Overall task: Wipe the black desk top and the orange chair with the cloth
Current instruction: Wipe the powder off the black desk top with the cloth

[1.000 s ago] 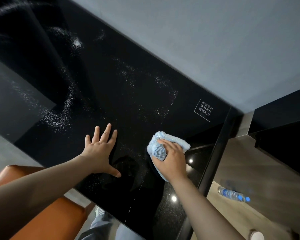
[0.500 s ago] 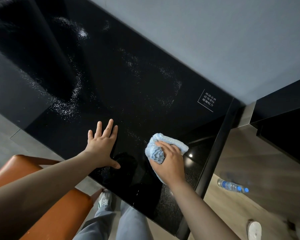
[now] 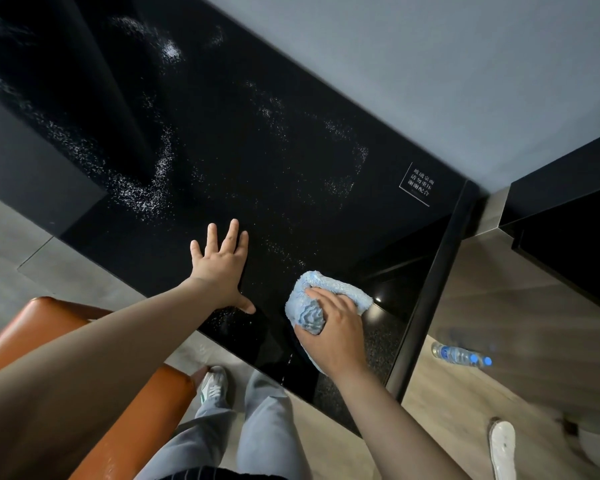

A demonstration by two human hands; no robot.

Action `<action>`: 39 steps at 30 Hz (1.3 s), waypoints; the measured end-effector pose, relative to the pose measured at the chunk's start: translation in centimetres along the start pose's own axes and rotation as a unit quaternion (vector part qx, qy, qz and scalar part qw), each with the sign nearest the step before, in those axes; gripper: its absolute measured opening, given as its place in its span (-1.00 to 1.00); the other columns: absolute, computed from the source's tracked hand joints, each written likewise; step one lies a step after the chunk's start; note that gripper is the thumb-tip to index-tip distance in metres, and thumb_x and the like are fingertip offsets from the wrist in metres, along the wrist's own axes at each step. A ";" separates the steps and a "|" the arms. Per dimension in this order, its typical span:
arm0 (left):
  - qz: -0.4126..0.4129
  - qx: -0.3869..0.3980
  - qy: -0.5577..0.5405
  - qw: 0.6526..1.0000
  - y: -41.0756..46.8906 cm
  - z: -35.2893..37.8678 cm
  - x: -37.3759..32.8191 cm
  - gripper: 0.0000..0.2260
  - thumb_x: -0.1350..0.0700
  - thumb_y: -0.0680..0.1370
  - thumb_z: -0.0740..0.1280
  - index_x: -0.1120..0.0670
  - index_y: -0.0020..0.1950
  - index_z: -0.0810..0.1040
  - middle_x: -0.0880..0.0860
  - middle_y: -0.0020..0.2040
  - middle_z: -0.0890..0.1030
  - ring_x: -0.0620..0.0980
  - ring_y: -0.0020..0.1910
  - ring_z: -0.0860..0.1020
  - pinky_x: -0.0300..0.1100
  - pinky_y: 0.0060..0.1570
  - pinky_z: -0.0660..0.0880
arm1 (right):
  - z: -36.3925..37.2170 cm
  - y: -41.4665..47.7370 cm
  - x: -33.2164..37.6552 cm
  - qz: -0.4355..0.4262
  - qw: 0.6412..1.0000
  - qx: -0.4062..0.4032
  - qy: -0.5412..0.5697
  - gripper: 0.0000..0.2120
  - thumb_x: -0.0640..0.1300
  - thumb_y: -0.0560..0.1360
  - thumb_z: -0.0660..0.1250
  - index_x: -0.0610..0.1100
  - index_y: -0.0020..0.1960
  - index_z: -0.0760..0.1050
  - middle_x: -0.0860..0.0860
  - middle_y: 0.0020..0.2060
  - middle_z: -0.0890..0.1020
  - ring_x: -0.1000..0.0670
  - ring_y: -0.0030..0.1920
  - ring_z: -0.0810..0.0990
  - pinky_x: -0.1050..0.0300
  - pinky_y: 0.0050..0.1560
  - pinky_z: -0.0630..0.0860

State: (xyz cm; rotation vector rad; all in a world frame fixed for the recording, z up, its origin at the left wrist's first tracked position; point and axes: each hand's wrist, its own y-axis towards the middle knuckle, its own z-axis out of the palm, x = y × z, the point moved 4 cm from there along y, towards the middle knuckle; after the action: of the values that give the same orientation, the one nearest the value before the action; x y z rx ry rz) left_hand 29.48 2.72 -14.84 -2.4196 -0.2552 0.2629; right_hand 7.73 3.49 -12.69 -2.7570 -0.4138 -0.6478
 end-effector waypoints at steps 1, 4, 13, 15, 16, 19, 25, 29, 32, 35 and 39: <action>0.000 0.001 -0.001 1.000 0.0 0.0 0.0 0.29 -0.32 0.20 0.52 0.09 0.55 -0.33 0.07 0.51 -0.43 0.30 0.48 -0.35 0.33 0.43 -0.13 | 0.1 -0.3 0.2 0.002 1.000 -0.002 0.004 -0.40 0.22 0.30 0.20 0.06 0.29 0.50 0.21 0.25 0.53 0.08 0.24 0.43 0.08 0.30 0.39; 0.003 0.001 0.000 1.000 0.0 0.0 -0.1 0.28 -0.31 0.22 0.51 0.10 0.55 -0.33 0.09 0.51 -0.44 0.31 0.48 -0.36 0.34 0.43 -0.13 | 0.3 -1.4 0.9 0.006 1.000 -0.005 0.008 -0.40 0.21 0.29 0.19 0.04 0.28 0.52 0.19 0.24 0.54 0.07 0.24 0.44 0.13 0.30 0.35; 0.001 0.006 -0.011 1.000 0.1 0.1 -0.1 0.28 -0.28 0.23 0.53 0.10 0.55 -0.33 0.09 0.50 -0.45 0.32 0.47 -0.37 0.36 0.41 -0.15 | 1.7 -4.5 2.7 0.015 1.000 -0.006 0.007 -0.44 0.18 0.33 0.16 -0.02 0.25 0.54 0.13 0.20 0.59 0.03 0.21 0.50 0.06 0.28 0.42; 0.002 0.004 -0.011 1.000 0.2 0.2 -0.1 0.28 -0.28 0.22 0.53 0.10 0.55 -0.33 0.10 0.51 -0.44 0.33 0.46 -0.38 0.37 0.41 -0.15 | 1.8 -4.9 2.8 0.018 1.000 -0.007 0.016 -0.43 0.17 0.31 0.18 -0.02 0.25 0.54 0.14 0.20 0.58 0.02 0.21 0.48 0.02 0.27 0.43; 0.003 0.003 -0.011 1.000 0.2 0.2 -0.1 0.28 -0.28 0.22 0.53 0.10 0.55 -0.33 0.10 0.51 -0.44 0.33 0.46 -0.38 0.37 0.41 -0.15 | 1.9 -5.1 2.8 0.020 1.000 -0.008 0.020 -0.43 0.17 0.31 0.19 -0.02 0.25 0.54 0.14 0.20 0.58 0.02 0.21 0.48 0.01 0.27 0.44; 0.002 0.002 -0.014 1.000 0.2 0.3 -0.1 0.28 -0.27 0.22 0.53 0.10 0.54 -0.34 0.09 0.51 -0.44 0.33 0.46 -0.37 0.37 0.41 -0.15 | 2.1 -5.4 2.9 0.020 0.999 -0.010 0.029 -0.42 0.18 0.31 0.20 -0.02 0.26 0.54 0.14 0.21 0.58 0.01 0.22 0.47 -0.01 0.26 0.45; -0.002 -0.013 -0.015 1.000 0.0 0.4 -0.1 0.28 -0.27 0.20 0.54 0.08 0.55 -0.31 0.07 0.53 -0.40 0.30 0.48 -0.35 0.35 0.43 -0.14 | 2.8 -6.8 3.1 -0.001 1.000 -0.008 0.016 -0.39 0.19 0.30 0.18 -0.03 0.28 0.52 0.10 0.24 0.57 -0.02 0.25 0.47 -0.04 0.28 0.43; -0.005 -0.017 -0.013 1.000 -0.1 0.3 -0.1 0.29 -0.27 0.18 0.54 0.06 0.56 -0.31 0.05 0.53 -0.39 0.28 0.49 -0.34 0.34 0.43 -0.14 | 3.8 -8.3 3.3 -0.010 1.000 -0.007 -0.002 -0.38 0.21 0.31 0.17 -0.01 0.29 0.51 0.12 0.24 0.56 -0.04 0.25 0.46 -0.04 0.26 0.42; -0.002 -0.028 -0.025 0.999 -0.1 0.4 0.1 0.29 -0.26 0.18 0.56 0.06 0.56 -0.29 0.04 0.54 -0.37 0.27 0.50 -0.33 0.33 0.44 -0.15 | 4.3 -9.2 3.4 -0.015 1.000 -0.003 -0.012 -0.38 0.21 0.31 0.17 0.00 0.30 0.50 0.13 0.24 0.56 -0.03 0.24 0.47 -0.05 0.25 0.43; 0.005 -0.040 -0.026 0.999 -0.1 0.6 0.3 0.28 -0.27 0.18 0.55 0.05 0.57 -0.26 0.05 0.55 -0.35 0.26 0.50 -0.32 0.32 0.44 -0.15 | 4.7 -10.1 3.7 -0.015 1.000 0.004 -0.016 -0.38 0.22 0.31 0.15 -0.01 0.29 0.51 0.12 0.24 0.57 -0.02 0.24 0.48 -0.04 0.23 0.43; 0.011 -0.057 -0.022 0.998 0.0 0.7 0.5 0.26 -0.30 0.18 0.53 0.05 0.58 -0.24 0.06 0.56 -0.32 0.26 0.51 -0.31 0.31 0.44 -0.14 | 4.6 -11.3 4.2 -0.024 1.000 0.020 -0.004 -0.38 0.22 0.30 0.15 -0.01 0.26 0.53 0.14 0.22 0.58 0.00 0.23 0.47 0.01 0.24 0.43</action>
State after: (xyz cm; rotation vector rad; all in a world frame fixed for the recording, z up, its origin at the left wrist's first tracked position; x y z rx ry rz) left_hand 29.75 3.33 -15.42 -2.5319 -0.2690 0.3206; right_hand 9.32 16.28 -12.42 -2.7199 -0.4899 -0.6332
